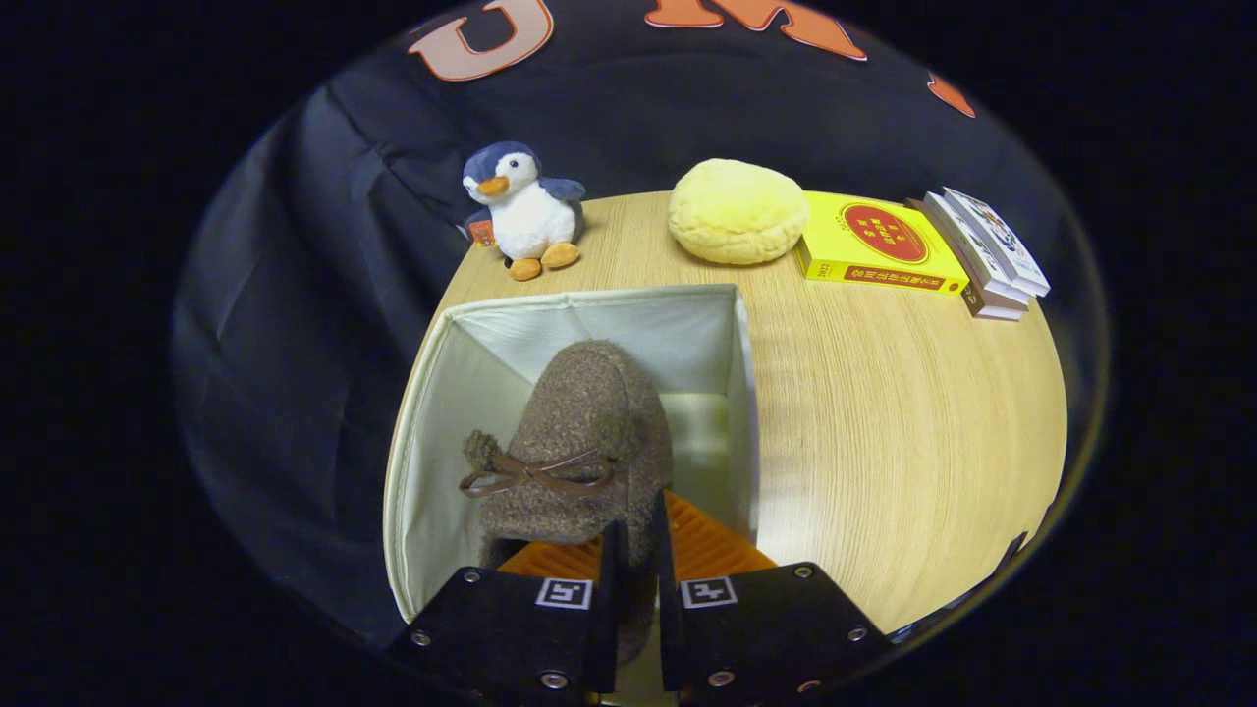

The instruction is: Open the storage box then place both shoes into the box .Put the left shoe in first, then the right shoe, with the right side of both shoes facing outward in a uniform manner.

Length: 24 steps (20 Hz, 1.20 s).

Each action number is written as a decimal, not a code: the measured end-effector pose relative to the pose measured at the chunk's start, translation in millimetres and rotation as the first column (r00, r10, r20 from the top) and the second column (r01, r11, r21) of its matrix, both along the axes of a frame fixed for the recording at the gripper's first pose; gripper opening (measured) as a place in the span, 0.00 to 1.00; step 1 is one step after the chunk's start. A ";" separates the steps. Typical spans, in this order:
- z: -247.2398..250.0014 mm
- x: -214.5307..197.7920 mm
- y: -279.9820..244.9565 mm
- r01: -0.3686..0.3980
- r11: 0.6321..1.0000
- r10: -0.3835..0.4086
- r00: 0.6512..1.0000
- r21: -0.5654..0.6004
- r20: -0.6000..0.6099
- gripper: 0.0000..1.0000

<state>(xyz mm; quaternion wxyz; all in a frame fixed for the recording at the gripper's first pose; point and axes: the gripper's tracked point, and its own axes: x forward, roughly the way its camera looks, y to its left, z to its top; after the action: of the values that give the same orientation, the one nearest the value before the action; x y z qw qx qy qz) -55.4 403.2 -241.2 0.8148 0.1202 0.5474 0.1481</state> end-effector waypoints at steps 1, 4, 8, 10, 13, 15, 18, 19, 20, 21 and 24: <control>0.2 -1.8 0.2 -0.003 1.000 0.003 1.000 -0.004 -0.004 0.20; 5.5 -5.3 -2.8 -0.014 1.000 0.014 1.000 0.006 0.004 0.23; 18.7 -13.5 -10.4 -0.026 0.999 0.026 1.000 0.037 0.012 0.31; 30.5 -15.1 -15.1 -0.027 0.997 0.025 0.999 0.067 0.028 0.35; 47.3 -19.4 -30.7 -0.030 0.994 0.026 0.999 0.110 0.041 0.47; 60.7 -17.4 -49.0 -0.036 0.991 0.026 0.996 0.127 0.082 0.52; 82.9 -7.6 -86.5 -0.035 0.989 0.009 0.983 0.142 0.184 0.63; 88.8 -3.8 -101.0 -0.031 0.989 0.000 0.977 0.142 0.215 0.69; 93.1 0.6 -116.4 -0.023 0.990 -0.012 0.969 0.138 0.245 0.73; 102.9 0.4 -133.4 -0.012 0.991 -0.025 0.961 0.134 0.276 0.78; 115.1 16.8 -182.2 0.037 0.991 -0.082 0.927 0.128 0.366 0.85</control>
<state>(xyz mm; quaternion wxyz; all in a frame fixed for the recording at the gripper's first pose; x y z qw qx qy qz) -38.6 221.0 -126.1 0.8989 0.1550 0.3703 0.1757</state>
